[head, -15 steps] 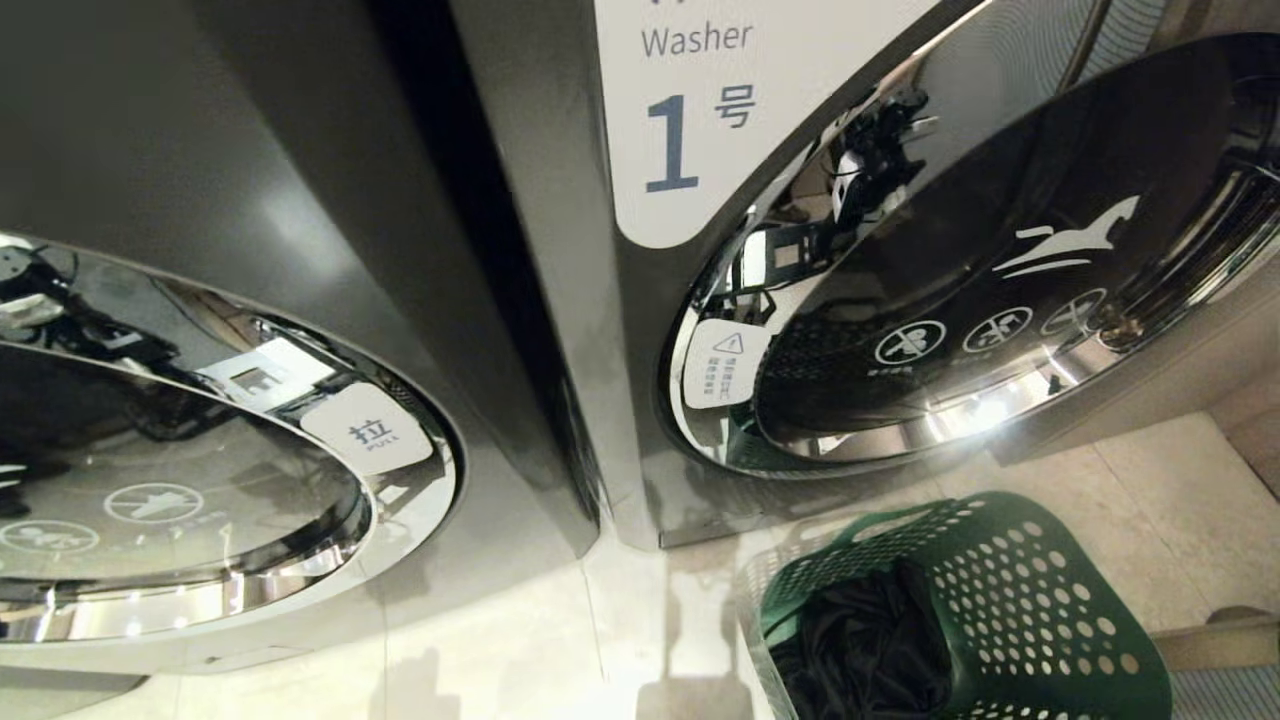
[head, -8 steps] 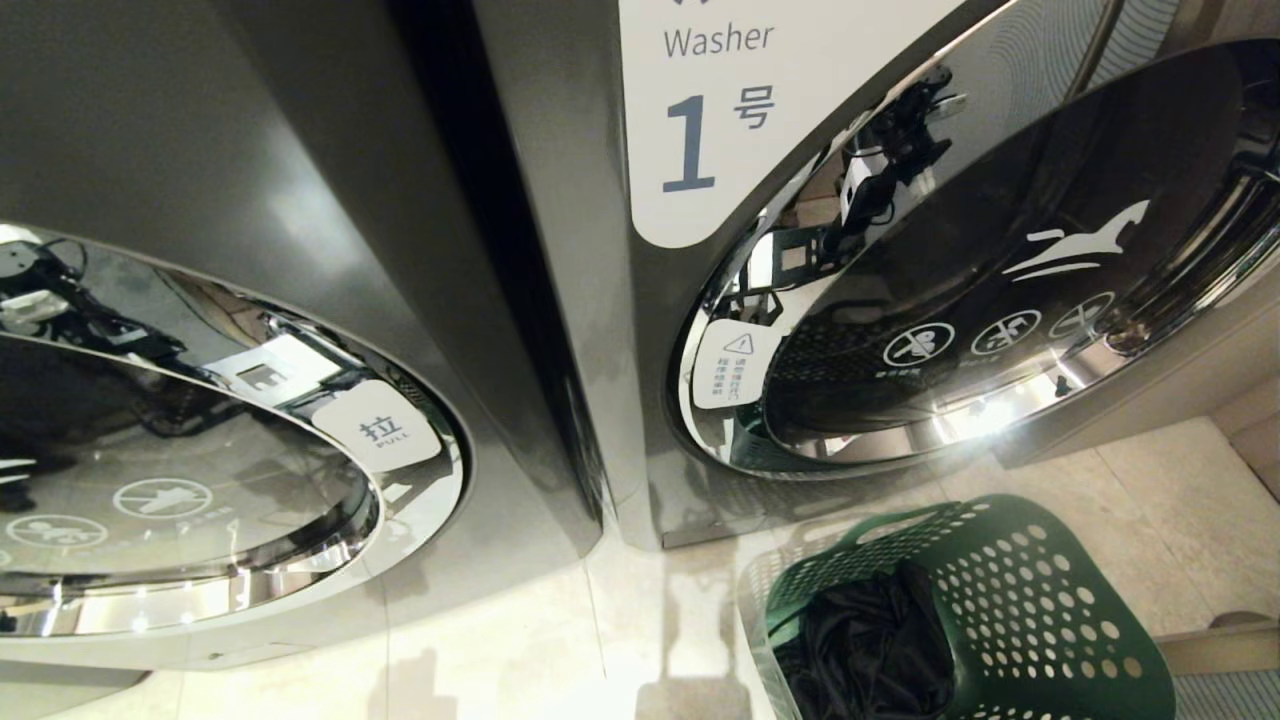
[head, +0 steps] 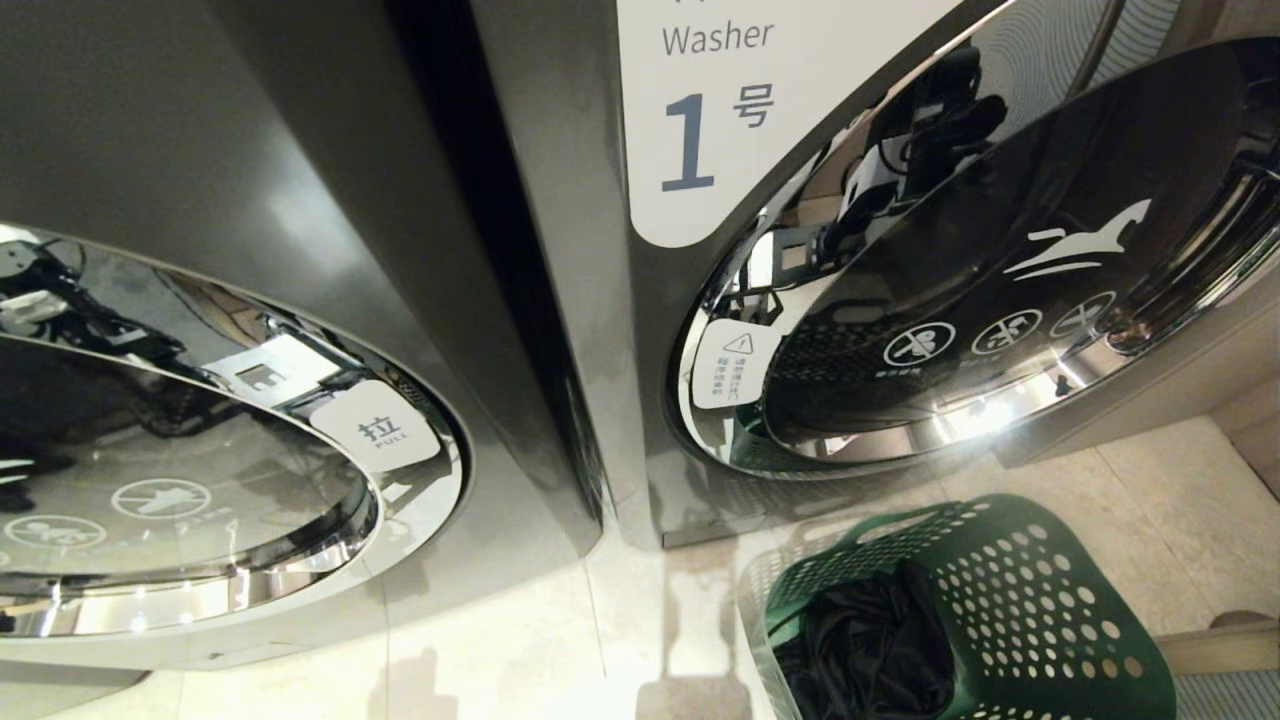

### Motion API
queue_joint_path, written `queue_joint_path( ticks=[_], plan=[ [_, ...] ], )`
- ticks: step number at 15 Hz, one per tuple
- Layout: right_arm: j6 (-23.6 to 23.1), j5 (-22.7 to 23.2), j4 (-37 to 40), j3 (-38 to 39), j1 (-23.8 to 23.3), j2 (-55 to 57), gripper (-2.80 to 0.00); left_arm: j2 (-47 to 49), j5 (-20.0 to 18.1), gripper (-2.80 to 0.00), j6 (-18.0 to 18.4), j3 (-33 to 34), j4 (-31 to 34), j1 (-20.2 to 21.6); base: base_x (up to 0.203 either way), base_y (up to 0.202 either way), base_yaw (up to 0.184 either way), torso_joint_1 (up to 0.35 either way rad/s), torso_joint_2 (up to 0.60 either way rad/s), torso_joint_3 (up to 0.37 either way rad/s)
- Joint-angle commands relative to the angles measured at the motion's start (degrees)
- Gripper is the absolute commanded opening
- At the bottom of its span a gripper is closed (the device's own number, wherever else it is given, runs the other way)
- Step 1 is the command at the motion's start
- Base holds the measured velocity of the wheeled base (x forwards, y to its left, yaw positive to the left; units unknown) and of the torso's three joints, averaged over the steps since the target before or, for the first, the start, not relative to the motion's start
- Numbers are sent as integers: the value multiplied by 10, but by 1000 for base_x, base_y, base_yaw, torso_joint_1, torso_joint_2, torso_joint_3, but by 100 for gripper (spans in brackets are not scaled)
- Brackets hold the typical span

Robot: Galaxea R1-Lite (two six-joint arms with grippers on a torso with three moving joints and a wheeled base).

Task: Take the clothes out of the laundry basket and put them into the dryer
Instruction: Take the clothes out of the basket

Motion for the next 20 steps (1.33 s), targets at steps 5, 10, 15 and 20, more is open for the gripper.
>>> queue_joint_path(
  ticks=[5,10,15,20],
  plan=[
    [14,11,-231,12,-57,427,-280,0,0,-280,0,0,0,0,0,0,0,0,0,0],
    [-272,196,-478,6,-228,610,-280,0,0,-280,0,0,1,0,0,0,0,0,0,0],
    [-471,361,-491,-22,-287,682,-280,0,0,-280,0,0,0,0,0,0,0,0,0,0],
    [-597,387,-490,-9,-286,685,-280,0,0,-280,0,0,1,0,0,0,0,0,0,0]
  ],
)
